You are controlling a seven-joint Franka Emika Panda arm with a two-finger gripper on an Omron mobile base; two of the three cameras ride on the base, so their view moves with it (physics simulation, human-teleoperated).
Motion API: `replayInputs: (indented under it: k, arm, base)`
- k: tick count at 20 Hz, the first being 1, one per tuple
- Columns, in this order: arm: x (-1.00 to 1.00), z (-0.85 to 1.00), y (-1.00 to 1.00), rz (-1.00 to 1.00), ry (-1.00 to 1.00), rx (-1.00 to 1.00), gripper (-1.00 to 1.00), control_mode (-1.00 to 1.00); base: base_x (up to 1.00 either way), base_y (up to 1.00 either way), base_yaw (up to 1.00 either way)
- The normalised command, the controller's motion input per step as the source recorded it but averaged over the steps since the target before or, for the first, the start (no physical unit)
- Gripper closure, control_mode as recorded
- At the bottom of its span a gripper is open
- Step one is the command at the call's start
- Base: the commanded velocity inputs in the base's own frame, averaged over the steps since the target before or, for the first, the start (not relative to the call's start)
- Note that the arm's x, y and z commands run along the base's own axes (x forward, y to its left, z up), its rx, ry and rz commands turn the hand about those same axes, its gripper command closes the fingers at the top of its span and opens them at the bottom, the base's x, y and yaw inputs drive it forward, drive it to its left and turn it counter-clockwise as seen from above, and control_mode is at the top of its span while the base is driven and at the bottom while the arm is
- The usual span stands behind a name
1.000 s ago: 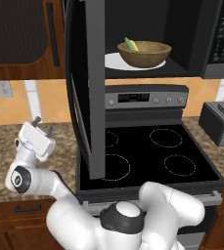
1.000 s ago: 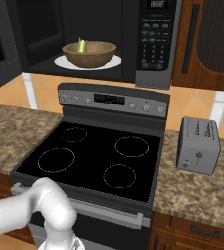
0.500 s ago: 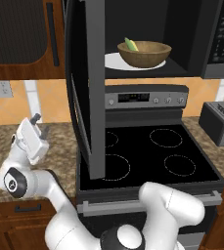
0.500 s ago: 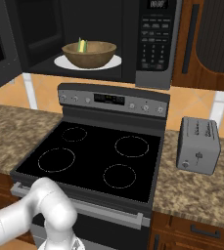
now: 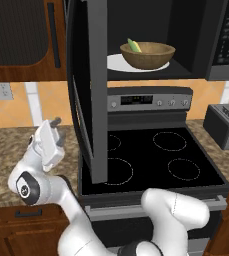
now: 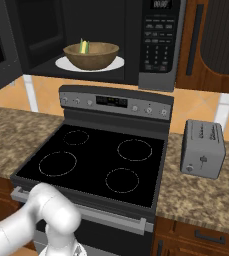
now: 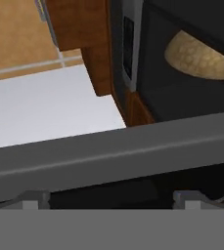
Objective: Pick the corn from the sink and place it in the bowl. Then pick the bowl and place it in the microwave. Then close the microwave door and press the start button.
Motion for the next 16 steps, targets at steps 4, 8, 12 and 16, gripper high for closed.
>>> replayInputs:
  k: [4,8,12,16]
  arm:
    - [-0.03,0.06,-0.94,-0.14,0.02,0.04,-1.0,-1.0]
    - [-0.05,0.12,-0.95,-0.14,0.01,0.06,-1.0,-1.0]
    - [-0.08,0.13,-0.95,-0.14,0.02,0.1,-1.0,-1.0]
    - [-0.08,-0.01,-0.61,-0.06,0.0,0.06,-1.0,-1.0]
  base:
    - [0.0,0.0,0.0]
    - [0.0,0.0,0.0]
    - [0.0,0.0,0.0]
    - [0.0,0.0,0.0]
